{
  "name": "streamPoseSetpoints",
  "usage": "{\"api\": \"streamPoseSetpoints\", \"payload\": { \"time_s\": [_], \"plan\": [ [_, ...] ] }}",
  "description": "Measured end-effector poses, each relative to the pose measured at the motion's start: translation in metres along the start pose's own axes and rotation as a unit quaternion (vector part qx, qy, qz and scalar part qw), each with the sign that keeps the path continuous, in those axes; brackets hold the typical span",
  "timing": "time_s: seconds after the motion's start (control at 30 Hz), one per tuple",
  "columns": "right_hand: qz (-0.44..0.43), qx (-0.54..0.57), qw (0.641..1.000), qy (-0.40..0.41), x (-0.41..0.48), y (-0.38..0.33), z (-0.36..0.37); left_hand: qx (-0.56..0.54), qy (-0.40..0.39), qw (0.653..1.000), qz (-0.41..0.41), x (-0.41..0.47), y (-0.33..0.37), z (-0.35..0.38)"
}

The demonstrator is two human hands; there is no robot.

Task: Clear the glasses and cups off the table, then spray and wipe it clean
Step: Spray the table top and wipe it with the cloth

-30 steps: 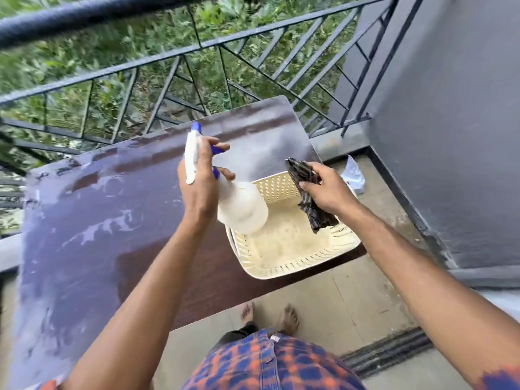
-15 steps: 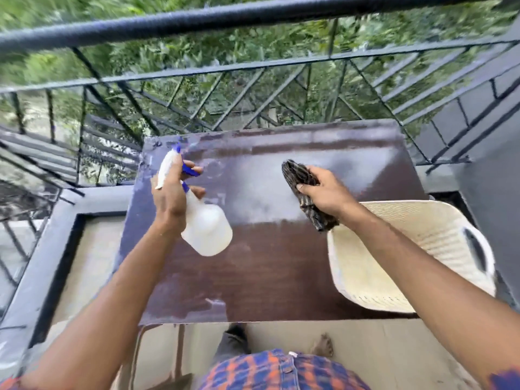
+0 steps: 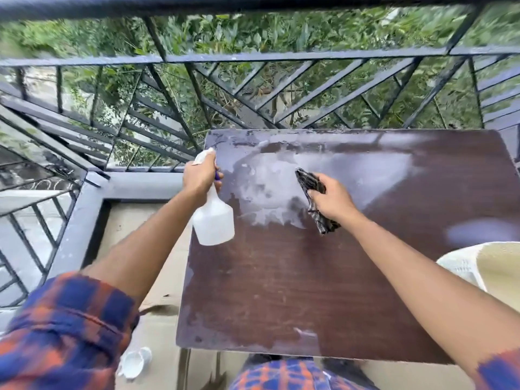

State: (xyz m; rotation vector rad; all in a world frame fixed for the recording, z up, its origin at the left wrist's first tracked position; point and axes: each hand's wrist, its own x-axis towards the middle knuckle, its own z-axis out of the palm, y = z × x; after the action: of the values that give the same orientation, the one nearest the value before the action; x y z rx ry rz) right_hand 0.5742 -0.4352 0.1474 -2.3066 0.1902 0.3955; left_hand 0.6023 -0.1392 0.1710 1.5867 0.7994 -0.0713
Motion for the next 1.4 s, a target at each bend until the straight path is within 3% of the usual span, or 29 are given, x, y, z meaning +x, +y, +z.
{"api": "streamPoseSetpoints", "payload": {
  "time_s": [0.17,0.53,0.67,1.07,1.4],
  "plan": [
    [0.006,0.003,1.0,0.009,0.015,-0.011,0.004,0.067,0.014,0.998,-0.007,0.026,0.013,-0.004],
    [-0.004,0.001,1.0,0.002,0.022,-0.005,0.001,0.065,-0.007,0.997,-0.029,0.043,-0.008,0.003],
    [0.0,0.009,1.0,0.001,0.021,0.005,-0.008,0.041,-0.072,0.996,-0.038,0.031,-0.004,0.028],
    [0.012,0.003,0.999,0.034,0.008,0.05,-0.049,-0.001,-0.165,0.985,-0.059,-0.025,0.005,0.137],
    [0.037,0.023,0.997,0.061,-0.008,0.078,-0.067,0.029,-0.239,0.968,-0.076,-0.057,-0.001,0.187]
  ]
}}
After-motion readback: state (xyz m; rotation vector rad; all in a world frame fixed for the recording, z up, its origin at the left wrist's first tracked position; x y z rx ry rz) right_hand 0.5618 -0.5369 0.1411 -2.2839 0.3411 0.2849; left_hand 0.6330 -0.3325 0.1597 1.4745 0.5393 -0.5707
